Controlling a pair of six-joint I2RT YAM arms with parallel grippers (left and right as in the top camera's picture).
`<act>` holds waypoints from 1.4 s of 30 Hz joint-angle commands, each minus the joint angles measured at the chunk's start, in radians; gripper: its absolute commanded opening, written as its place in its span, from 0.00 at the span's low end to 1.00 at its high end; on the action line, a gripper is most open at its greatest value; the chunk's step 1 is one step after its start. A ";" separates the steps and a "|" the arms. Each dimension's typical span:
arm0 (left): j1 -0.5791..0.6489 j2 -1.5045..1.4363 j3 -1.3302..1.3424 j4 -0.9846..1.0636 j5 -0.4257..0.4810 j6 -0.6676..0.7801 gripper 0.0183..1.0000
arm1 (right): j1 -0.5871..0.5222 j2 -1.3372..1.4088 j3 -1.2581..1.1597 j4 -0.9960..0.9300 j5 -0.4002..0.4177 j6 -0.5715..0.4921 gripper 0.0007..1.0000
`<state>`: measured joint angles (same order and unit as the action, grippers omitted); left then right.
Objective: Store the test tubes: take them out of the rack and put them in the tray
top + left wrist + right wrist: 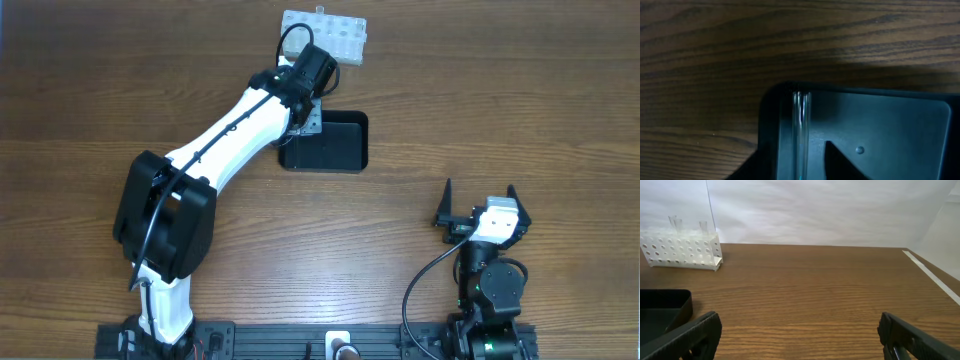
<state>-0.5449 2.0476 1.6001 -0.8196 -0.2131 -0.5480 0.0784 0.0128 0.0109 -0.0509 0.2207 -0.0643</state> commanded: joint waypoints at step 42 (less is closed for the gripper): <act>0.228 0.246 0.360 0.588 0.317 0.569 0.99 | -0.005 -0.007 -0.006 -0.001 0.012 -0.004 0.99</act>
<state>-0.3164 2.2765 1.9545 -0.2401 0.0807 -0.0181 0.0784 0.0128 0.0109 -0.0509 0.2207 -0.0643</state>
